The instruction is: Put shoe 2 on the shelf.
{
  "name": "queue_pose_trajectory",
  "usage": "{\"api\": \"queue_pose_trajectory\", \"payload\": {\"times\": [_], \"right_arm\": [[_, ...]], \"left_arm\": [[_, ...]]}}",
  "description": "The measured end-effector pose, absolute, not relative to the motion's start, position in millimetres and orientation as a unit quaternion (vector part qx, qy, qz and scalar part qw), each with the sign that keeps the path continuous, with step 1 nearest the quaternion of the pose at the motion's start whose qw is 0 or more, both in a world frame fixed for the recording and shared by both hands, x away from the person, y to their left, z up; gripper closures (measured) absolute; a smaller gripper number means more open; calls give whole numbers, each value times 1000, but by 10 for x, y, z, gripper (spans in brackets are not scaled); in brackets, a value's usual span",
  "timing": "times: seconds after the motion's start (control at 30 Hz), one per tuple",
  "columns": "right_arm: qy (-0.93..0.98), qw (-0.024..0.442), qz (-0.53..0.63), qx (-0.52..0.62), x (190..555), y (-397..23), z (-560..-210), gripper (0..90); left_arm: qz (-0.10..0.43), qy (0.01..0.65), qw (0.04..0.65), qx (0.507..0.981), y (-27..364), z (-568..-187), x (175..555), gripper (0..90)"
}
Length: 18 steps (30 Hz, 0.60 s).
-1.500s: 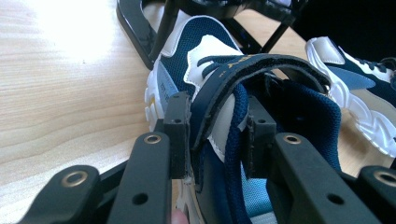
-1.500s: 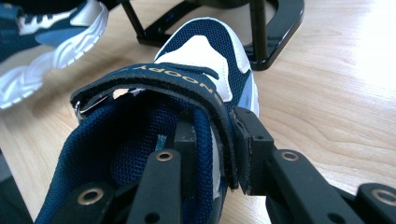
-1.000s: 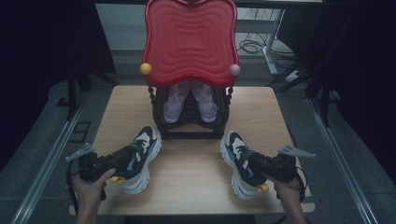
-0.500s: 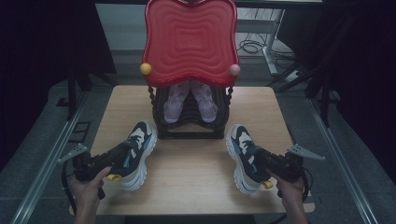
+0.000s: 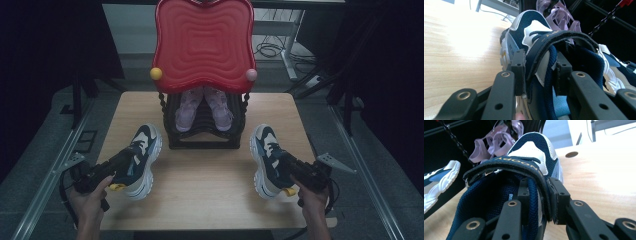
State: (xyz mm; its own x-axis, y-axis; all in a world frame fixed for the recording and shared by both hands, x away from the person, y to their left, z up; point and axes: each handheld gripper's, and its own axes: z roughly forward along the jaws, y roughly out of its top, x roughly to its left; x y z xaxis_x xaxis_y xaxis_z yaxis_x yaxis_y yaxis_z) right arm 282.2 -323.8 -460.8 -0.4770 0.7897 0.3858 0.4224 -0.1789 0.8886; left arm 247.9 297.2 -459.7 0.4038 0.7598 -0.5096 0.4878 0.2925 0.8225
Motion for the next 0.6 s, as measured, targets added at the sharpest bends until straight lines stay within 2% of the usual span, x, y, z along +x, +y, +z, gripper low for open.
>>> {"api": "queue_pose_trajectory", "payload": {"times": [0.6], "right_arm": [[577, 184, 640, 472, 3013, -3217, -4318, 736]], "left_arm": [[134, 522, 623, 566, 3001, -4250, 2695, 685]]}}
